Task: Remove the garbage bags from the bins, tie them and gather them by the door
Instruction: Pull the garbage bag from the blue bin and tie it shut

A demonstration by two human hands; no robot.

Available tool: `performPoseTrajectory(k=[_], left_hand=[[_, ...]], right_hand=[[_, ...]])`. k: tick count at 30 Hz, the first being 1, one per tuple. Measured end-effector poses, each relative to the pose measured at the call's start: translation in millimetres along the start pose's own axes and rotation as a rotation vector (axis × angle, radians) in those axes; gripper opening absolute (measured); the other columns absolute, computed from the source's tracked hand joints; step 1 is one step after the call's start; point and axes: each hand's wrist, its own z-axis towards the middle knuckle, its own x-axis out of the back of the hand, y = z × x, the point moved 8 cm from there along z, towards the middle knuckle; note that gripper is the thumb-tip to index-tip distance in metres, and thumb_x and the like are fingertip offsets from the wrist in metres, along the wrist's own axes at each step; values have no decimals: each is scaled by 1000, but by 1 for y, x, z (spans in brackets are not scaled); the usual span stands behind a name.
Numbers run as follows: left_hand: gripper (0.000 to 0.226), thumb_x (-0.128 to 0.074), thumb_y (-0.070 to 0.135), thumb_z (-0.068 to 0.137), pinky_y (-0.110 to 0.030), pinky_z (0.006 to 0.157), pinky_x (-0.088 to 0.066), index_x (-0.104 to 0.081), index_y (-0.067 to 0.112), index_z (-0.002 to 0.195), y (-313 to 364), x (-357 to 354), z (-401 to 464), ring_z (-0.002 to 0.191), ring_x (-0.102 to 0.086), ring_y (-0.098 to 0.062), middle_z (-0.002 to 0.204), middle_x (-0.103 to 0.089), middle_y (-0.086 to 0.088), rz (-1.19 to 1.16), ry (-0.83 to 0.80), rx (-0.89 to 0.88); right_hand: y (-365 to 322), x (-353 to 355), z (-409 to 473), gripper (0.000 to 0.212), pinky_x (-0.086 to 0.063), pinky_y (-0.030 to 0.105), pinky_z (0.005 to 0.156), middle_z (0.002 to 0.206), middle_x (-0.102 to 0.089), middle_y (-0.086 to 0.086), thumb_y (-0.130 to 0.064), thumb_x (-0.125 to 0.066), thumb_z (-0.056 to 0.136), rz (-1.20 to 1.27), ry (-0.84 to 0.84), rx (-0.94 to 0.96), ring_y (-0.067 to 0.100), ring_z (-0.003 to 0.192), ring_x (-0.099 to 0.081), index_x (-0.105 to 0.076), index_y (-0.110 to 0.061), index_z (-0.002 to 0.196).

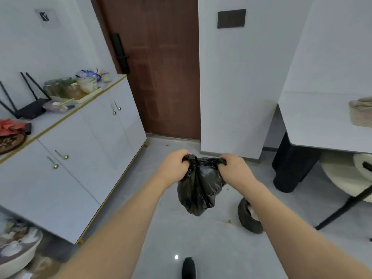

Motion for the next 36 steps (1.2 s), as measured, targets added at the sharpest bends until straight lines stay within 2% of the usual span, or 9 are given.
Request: performPoseTrajectory(k=[3, 7, 11, 16, 19, 24, 27, 31, 36], left_hand=[[15, -47, 10, 93, -32, 57, -43, -61, 13, 90, -6, 11, 88, 72, -60, -25, 82, -65, -8, 16, -21, -29], [15, -46, 8, 91, -37, 63, -45, -61, 10, 90, -11, 27, 197, 76, -60, -28, 83, -65, -10, 20, -24, -50], [15, -45, 8, 91, -31, 53, -34, -59, 12, 86, -12, 30, 302, 65, -51, -19, 72, -58, -1, 67, -26, -68], [19, -46, 8, 90, -30, 56, -40, -55, 21, 79, -37, 11, 433, 71, -57, -22, 77, -59, 0, 96, -52, -15], [16, -46, 10, 91, -33, 63, -49, -56, 19, 83, -59, -14, 503, 74, -59, -24, 78, -59, -1, 81, -100, 62], [26, -46, 12, 89, -32, 67, -48, -49, 29, 71, -98, -67, 607, 80, -60, -24, 81, -61, 0, 193, -258, 113], [21, -45, 16, 85, -36, 77, -52, -60, 30, 88, -142, -107, 668, 87, -62, -22, 96, -68, 0, 201, -292, 139], [17, -45, 15, 91, -34, 69, -53, -54, 29, 89, -239, -202, 741, 79, -61, -18, 86, -63, 5, 197, -353, 169], [20, -42, 16, 90, -36, 75, -55, -57, 28, 96, -390, -356, 821, 81, -61, -18, 91, -64, 4, 219, -401, 184]], right_hand=[[0, 1, 85, 19, -46, 35, 59, 78, -64, 12, -9, -43, 86, -8, 39, -30, 29, 72, -59, -60, -3, 83], [-3, 11, 189, 18, -48, 37, 64, 78, -64, 10, -10, -44, 86, -6, 82, -54, 30, 74, -60, -62, -6, 83], [11, 17, 288, 17, -43, 35, 58, 76, -61, 11, -8, -44, 85, -10, 93, -82, 30, 72, -57, -60, -6, 80], [50, 3, 412, 22, -31, 29, 48, 64, -51, 3, -11, -44, 86, 15, 10, -153, 24, 62, -48, -43, -14, 65], [75, -7, 482, 14, -37, 29, 53, 73, -59, 6, -12, -45, 86, 81, -83, -170, 25, 69, -53, -56, -10, 77], [126, -36, 574, 19, -41, 29, 59, 81, -64, 6, -18, -47, 87, 223, -221, -266, 20, 69, -54, -62, -8, 93], [165, -72, 633, 19, -45, 29, 64, 78, -65, 2, -23, -48, 89, 253, -273, -297, 16, 69, -56, -62, -11, 87], [253, -163, 719, 26, -38, 26, 58, 68, -55, -3, -20, -46, 94, 204, -327, -350, 15, 65, -51, -50, -19, 69], [400, -308, 807, 20, -35, 23, 51, 70, -55, -2, -15, -41, 93, 93, -259, -420, 17, 66, -52, -56, -14, 80]])
